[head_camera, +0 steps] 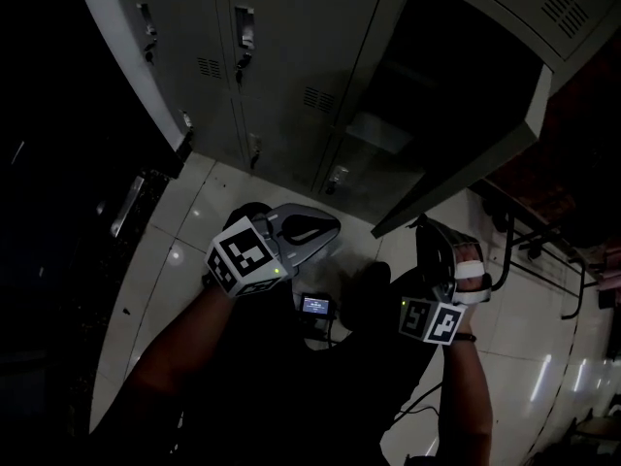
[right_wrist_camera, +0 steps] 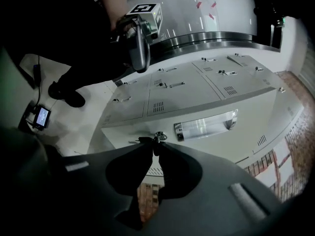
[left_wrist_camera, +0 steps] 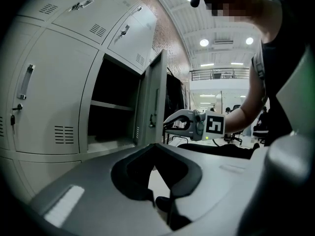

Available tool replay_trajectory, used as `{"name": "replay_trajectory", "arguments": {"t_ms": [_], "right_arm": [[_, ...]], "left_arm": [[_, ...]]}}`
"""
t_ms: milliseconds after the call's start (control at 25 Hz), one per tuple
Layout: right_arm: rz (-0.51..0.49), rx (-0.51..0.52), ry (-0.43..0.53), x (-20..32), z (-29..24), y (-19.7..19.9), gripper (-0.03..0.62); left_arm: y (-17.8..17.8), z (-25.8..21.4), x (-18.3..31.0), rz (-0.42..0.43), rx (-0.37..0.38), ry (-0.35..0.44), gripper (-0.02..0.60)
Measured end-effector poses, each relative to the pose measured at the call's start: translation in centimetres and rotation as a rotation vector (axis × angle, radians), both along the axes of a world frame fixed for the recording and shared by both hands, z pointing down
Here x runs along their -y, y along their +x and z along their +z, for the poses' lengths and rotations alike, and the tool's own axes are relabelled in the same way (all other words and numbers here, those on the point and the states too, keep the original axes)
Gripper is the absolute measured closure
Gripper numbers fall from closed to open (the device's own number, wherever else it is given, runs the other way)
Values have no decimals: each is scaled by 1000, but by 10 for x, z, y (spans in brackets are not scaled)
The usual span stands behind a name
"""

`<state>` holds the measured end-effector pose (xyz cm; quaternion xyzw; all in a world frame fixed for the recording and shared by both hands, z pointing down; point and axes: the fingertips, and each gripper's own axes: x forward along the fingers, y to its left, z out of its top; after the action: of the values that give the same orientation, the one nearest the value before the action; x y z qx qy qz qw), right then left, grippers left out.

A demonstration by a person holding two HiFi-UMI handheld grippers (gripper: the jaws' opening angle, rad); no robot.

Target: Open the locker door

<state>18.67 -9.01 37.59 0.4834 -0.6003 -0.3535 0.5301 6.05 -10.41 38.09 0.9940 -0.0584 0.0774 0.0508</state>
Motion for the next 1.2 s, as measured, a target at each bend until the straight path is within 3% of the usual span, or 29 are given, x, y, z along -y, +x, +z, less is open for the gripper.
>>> {"name": "replay_trajectory", "arguments": {"t_ms": [520,800,1040,1200], "right_arm": [[148,-49,-15,-51,3,80,551],[191,-2,-18,-58,3,96,545],[221,143,-25,-64,3,98,494],[239,379,-30,-78,-3,97,487]], "left_arm": [[11,3,-4,14,22,3,569],[14,4,-5,17,32,5,569],[18,5,-7,21,40,7,569],[18,6,-7,22,44,7,569]]}}
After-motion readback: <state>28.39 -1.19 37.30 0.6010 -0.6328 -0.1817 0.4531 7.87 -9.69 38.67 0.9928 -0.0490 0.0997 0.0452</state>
